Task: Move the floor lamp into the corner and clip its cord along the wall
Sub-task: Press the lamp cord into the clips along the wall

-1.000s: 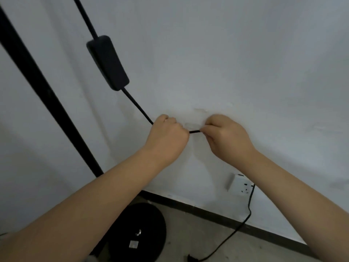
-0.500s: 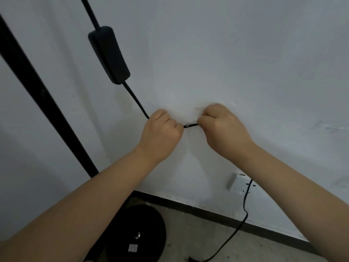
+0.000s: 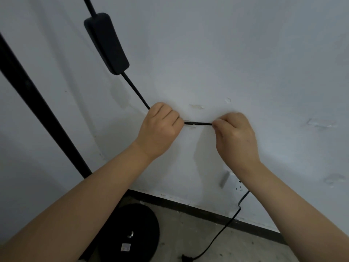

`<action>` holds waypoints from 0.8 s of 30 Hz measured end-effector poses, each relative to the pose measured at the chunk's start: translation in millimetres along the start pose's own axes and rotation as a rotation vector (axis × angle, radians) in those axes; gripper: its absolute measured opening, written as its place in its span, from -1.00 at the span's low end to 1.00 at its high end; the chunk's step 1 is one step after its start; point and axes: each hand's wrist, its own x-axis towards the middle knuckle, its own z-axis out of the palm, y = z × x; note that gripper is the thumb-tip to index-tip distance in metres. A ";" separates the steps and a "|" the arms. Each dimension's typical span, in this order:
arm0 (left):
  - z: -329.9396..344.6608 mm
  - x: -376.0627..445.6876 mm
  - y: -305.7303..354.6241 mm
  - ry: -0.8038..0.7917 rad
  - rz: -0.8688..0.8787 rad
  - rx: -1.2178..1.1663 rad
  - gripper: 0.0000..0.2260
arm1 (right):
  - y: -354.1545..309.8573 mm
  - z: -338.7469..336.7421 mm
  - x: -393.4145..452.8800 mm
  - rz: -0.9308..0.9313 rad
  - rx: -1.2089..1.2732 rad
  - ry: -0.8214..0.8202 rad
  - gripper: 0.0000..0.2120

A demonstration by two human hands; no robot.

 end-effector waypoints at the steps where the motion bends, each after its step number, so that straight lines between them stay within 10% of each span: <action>1: 0.9 -0.8 0.4 0.009 0.008 0.003 -0.81 | -0.2 0.7 -3.1 0.010 0.005 -0.007 -0.77; 14: 9.6 0.4 17.2 0.077 -0.017 -0.037 -0.75 | 10.1 11.2 -44.6 0.151 0.200 -0.098 -0.84; 24: 14.0 13.4 41.7 0.132 -0.140 -0.143 -0.91 | 66.0 -37.4 -84.7 0.579 0.592 -0.701 -0.80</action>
